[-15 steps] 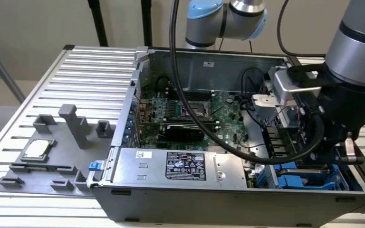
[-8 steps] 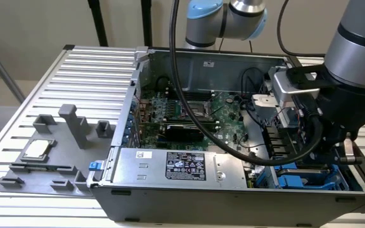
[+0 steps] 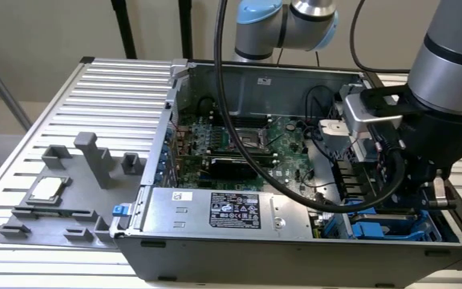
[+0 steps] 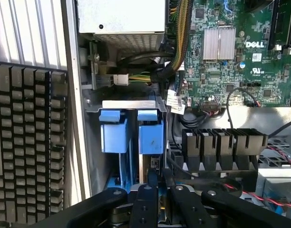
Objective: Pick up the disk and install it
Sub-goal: 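Insert the second disk wire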
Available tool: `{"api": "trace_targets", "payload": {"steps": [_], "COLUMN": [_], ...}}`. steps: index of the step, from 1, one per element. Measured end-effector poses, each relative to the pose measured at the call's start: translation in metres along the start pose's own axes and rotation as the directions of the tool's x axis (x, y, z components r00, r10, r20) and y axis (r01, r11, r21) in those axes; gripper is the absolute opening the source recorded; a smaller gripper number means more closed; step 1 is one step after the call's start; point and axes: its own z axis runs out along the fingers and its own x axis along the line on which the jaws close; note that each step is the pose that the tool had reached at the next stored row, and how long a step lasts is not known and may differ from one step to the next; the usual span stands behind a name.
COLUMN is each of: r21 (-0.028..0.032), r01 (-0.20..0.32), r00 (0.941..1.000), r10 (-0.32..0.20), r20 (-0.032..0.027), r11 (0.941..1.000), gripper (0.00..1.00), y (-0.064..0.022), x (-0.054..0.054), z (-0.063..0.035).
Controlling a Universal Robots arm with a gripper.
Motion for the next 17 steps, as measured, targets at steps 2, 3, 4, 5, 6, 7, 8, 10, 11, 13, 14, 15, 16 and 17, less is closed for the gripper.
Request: {"api": "trace_targets", "payload": {"steps": [2,3,4,5,6,7,8,10,11,13,14,15,16,17], "r21": [0.0009,0.0012,0.0014,0.0014,0.0015,0.0015,0.0015,0.0015,0.0015,0.0015,0.0015,0.0015,0.0015,0.0015], "r01": [0.001,0.001,0.001,0.001,0.001,0.001,0.001,0.001,0.001,0.001,0.001,0.001,0.001,0.001], "r00": [1.0000,1.0000,1.0000,1.0000,1.0000,1.0000,1.0000,1.0000,1.0000,1.0000,1.0000,1.0000,1.0000,1.0000], "r10": [-0.001,-0.001,-0.001,-0.001,-0.001,-0.001,-0.001,-0.001,-0.001,-0.001,-0.001,-0.001,-0.001,-0.001], "r20": [0.0008,0.0012,0.0015,0.0019,0.0021,0.0023,0.0024,0.0027,0.0035,0.0032,0.0027,0.0025,0.0026,0.0026], "r11": [1.0000,1.0000,1.0000,1.0000,1.0000,1.0000,1.0000,1.0000,1.0000,1.0000,1.0000,1.0000,1.0000,1.0000], "gripper": [0.00,0.00,0.00,0.00,0.00,0.00,0.00,0.00,0.00,0.00,0.00,0.00,0.00,0.00], "y": [0.0003,0.0005,0.0006,0.0008,0.0008,0.0008,0.0009,0.0008,0.0008,0.0006,0.0005,0.0006,0.0006,0.0006], "x": [0.0000,0.0000,0.0000,0.0000,0.0000,0.0000,0.0000,-0.0002,-0.0004,-0.0008,-0.0011,-0.0011,-0.0011,-0.0011], "z": [0.0007,0.0011,0.0014,0.0015,0.0016,0.0016,0.0017,0.0014,0.0012,0.0004,-0.0002,-0.0003,-0.0003,-0.0003]}}
